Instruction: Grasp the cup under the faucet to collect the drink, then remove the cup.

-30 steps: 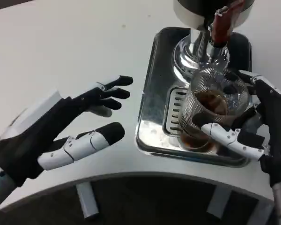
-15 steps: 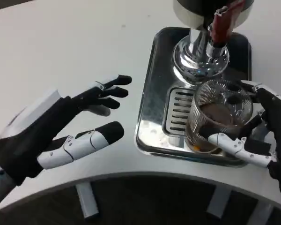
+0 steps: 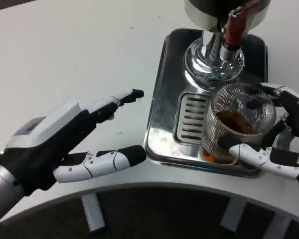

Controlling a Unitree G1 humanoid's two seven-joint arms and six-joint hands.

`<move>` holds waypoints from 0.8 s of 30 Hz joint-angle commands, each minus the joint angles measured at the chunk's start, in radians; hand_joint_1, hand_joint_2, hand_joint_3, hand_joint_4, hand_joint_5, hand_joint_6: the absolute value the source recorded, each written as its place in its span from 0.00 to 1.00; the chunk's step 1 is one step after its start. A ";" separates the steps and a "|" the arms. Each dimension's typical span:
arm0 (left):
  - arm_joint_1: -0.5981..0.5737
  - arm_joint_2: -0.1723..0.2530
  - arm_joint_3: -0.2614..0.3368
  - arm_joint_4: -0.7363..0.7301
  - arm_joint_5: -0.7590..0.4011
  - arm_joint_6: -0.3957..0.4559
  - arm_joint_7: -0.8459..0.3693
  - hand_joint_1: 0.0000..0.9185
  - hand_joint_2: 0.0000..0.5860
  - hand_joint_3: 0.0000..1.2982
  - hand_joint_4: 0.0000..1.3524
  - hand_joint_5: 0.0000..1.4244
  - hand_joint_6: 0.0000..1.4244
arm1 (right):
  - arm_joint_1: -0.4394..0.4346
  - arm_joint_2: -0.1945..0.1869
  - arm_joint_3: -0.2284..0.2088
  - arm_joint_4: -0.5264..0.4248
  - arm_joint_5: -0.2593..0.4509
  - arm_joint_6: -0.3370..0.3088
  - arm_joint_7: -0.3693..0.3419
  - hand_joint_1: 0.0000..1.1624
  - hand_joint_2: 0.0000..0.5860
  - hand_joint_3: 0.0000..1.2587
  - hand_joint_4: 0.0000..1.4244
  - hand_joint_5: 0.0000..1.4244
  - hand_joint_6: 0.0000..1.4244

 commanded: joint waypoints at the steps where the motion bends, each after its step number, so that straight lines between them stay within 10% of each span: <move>1: 0.007 0.028 -0.025 -0.010 0.041 -0.012 0.002 0.00 0.20 0.07 0.02 0.04 0.14 | 0.023 -0.019 -0.013 -0.048 0.025 -0.061 0.016 0.67 0.44 0.59 0.58 0.71 0.85; 24: 0.062 0.052 -0.069 -0.071 0.093 -0.010 -0.006 0.00 0.19 0.04 0.00 0.00 0.10 | 0.082 -0.054 -0.049 -0.143 0.087 -0.082 0.104 0.67 0.44 0.61 0.60 0.73 0.86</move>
